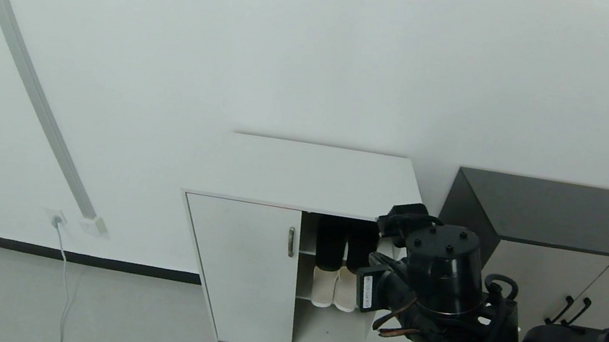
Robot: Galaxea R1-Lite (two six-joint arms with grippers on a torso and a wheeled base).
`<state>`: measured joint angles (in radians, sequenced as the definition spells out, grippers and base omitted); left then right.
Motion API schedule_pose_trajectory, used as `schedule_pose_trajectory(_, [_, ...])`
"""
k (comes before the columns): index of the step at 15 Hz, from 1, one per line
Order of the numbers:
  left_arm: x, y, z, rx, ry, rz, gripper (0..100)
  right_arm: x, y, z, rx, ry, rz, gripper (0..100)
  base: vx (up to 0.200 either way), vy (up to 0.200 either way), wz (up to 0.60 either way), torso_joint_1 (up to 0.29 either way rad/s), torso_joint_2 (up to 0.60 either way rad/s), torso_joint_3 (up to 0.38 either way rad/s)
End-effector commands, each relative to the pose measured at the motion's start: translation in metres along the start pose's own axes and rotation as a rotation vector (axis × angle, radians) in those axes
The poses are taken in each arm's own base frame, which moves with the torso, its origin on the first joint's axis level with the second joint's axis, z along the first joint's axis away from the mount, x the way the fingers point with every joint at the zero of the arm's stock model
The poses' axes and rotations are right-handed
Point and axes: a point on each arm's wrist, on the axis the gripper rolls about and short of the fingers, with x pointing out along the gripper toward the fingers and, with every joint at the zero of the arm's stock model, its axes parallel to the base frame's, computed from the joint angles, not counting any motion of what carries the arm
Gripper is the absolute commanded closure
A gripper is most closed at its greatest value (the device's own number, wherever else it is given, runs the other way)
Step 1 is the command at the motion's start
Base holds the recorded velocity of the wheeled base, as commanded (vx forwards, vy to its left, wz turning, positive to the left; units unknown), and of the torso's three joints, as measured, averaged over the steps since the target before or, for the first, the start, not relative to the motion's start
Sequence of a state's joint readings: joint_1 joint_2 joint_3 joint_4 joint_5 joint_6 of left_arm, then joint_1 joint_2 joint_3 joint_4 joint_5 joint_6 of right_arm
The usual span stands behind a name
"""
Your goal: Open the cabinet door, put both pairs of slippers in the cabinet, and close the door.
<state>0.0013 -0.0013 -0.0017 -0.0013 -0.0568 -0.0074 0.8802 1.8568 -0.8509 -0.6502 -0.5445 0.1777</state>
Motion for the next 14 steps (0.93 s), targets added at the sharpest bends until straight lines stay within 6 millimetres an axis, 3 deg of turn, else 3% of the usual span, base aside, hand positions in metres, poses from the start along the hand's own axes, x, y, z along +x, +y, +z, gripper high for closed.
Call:
schedule_pose_trajectory(1, [0.0001, 0.0, 0.0, 0.001, 0.001, 0.0, 100, 0.0008, -0.0018, 0.0002, 0.002, 0.0, -0.006, 100, 0.0, 0.0, -0.6, 0.002, 0.0, 0.007])
schedule_pose_trajectory(7, [0.0001, 0.0, 0.0, 0.0, 0.001, 0.0, 100, 0.0037, -0.0055, 0.0004, -0.001, 0.002, -0.019, 100, 0.0, 0.0, -0.6, 0.003, 0.0, 0.002])
schedule_pose_trajectory(14, [0.0001, 0.0, 0.0, 0.0, 0.001, 0.002, 100, 0.0068, -0.0075, -0.0012, -0.001, 0.007, -0.029, 100, 0.0, 0.0, 0.0, 0.0, 0.0, 0.0])
